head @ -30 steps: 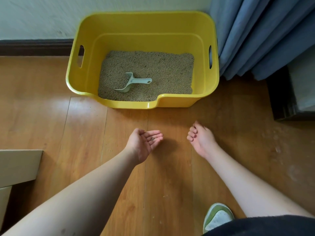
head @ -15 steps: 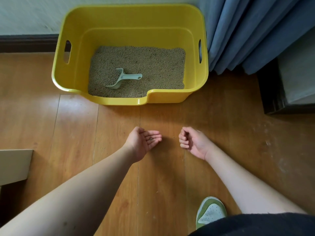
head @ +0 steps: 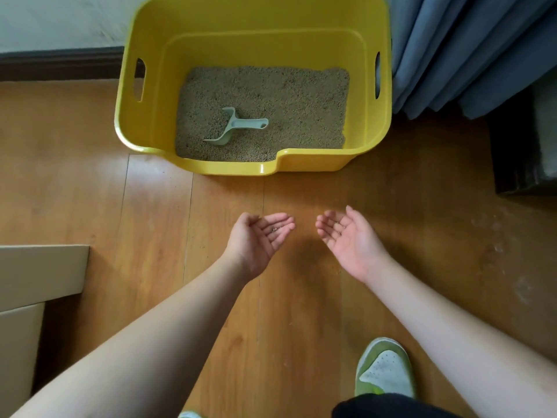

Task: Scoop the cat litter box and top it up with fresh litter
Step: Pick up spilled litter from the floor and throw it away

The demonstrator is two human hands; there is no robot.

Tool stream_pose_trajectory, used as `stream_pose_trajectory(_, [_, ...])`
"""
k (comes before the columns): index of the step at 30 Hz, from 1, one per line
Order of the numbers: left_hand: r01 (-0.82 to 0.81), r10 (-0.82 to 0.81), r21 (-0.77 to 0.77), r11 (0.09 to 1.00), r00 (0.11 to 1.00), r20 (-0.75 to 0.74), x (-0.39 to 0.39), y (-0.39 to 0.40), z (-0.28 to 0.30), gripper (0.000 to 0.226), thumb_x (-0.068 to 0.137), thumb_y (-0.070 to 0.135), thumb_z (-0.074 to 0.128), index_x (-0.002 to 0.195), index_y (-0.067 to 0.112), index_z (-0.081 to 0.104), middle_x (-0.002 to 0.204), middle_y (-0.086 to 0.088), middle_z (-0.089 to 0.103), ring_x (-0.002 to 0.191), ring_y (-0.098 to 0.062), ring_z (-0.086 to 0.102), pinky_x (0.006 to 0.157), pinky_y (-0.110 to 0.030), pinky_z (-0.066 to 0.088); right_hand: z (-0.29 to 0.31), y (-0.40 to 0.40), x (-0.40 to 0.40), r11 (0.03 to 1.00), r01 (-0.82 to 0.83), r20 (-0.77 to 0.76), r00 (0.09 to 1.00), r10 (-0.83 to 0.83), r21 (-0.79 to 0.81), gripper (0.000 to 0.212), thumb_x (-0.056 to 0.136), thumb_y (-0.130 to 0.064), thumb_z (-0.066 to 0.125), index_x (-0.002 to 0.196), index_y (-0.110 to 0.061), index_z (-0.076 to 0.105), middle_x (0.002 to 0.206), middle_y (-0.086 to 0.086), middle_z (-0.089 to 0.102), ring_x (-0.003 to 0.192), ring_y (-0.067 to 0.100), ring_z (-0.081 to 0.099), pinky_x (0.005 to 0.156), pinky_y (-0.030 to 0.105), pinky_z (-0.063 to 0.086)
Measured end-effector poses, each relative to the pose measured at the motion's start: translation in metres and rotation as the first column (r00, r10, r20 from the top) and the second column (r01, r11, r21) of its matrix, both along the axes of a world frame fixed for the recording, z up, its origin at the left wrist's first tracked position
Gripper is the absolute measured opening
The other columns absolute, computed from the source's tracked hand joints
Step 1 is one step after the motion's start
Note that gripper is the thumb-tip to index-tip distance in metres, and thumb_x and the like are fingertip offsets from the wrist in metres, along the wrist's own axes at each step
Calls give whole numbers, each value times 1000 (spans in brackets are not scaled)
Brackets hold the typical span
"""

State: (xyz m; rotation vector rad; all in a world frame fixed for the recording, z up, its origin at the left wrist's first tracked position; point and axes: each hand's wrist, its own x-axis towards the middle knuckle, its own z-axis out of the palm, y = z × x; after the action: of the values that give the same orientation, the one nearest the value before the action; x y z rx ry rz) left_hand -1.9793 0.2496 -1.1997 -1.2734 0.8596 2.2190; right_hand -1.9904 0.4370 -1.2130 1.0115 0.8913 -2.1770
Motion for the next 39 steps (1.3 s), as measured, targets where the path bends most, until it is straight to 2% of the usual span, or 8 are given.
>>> stream_pose_trajectory(6, [-177, 178, 73, 982, 984, -15, 15, 16, 64, 58, 98, 21, 28, 86, -11, 74, 103, -29, 70, 94, -34, 71, 93, -36, 54, 75, 2, 24, 992, 109, 41, 993, -106, -58, 43, 100, -41, 38, 99, -5, 63, 91, 11, 69, 86, 20, 68, 82, 31, 51])
stream_pose_trajectory(8, [-238, 241, 93, 967, 970, -15, 22, 22, 98, 53, 98, 20, 28, 94, -13, 70, 104, -30, 69, 98, -36, 70, 94, -38, 53, 110, -2, 31, 986, 150, 43, 988, -147, -73, 46, 100, -42, 37, 102, -4, 63, 95, 12, 70, 90, 21, 68, 84, 32, 51])
stream_pose_trajectory(17, [-475, 489, 187, 860, 872, -32, 55, 48, 305, 53, 98, 21, 33, 85, -9, 75, 110, -28, 68, 101, -37, 70, 92, -41, 54, 319, -20, 46, 968, 228, -23, 972, -232, -100, 59, 99, -47, 33, 121, 2, 58, 120, 18, 65, 113, 27, 63, 99, 37, 49])
stream_pose_trajectory(22, [-500, 530, 237, 833, 844, -82, 63, 48, 421, 52, 96, 26, 35, 92, -8, 74, 114, -27, 68, 106, -36, 68, 97, -40, 51, 433, -34, 59, 962, 248, -70, 964, -257, -116, 62, 99, -47, 34, 119, 3, 64, 125, 20, 63, 117, 29, 60, 102, 38, 45])
stream_pose_trajectory(26, [-521, 560, 247, 817, 818, -127, 65, 40, 509, 47, 84, 25, 44, 98, -10, 72, 116, -28, 66, 108, -37, 66, 100, -39, 49, 518, -56, 65, 941, 305, -87, 943, -320, -148, 61, 97, -46, 35, 115, 4, 64, 123, 21, 63, 115, 30, 61, 100, 38, 47])
stream_pose_trajectory(34, [-653, 681, 197, 731, 713, -167, 83, 4, 699, 46, 97, 25, 35, 107, -8, 67, 116, -27, 67, 107, -34, 68, 89, -36, 56, 701, -115, 81, 945, 262, -159, 943, -294, -193, 62, 99, -46, 30, 113, 1, 67, 124, 18, 63, 115, 26, 62, 95, 34, 51])
stream_pose_trajectory(37, [-640, 677, 221, 736, 695, -242, 93, -19, 763, 46, 97, 25, 34, 100, -5, 69, 116, -26, 67, 108, -34, 67, 92, -34, 55, 764, -141, 90, 944, 258, -218, 928, -302, -208, 62, 99, -46, 30, 114, 1, 67, 124, 18, 63, 114, 26, 63, 87, 31, 55])
stream_pose_trajectory(39, [-615, 658, 236, 753, 690, -302, 103, -34, 797, 46, 97, 26, 34, 105, -4, 67, 117, -24, 67, 111, -33, 66, 97, -35, 53, 801, -158, 99, 948, 246, -274, 915, -295, -200, 61, 99, -46, 30, 116, 1, 67, 126, 18, 63, 116, 26, 62, 94, 33, 53])
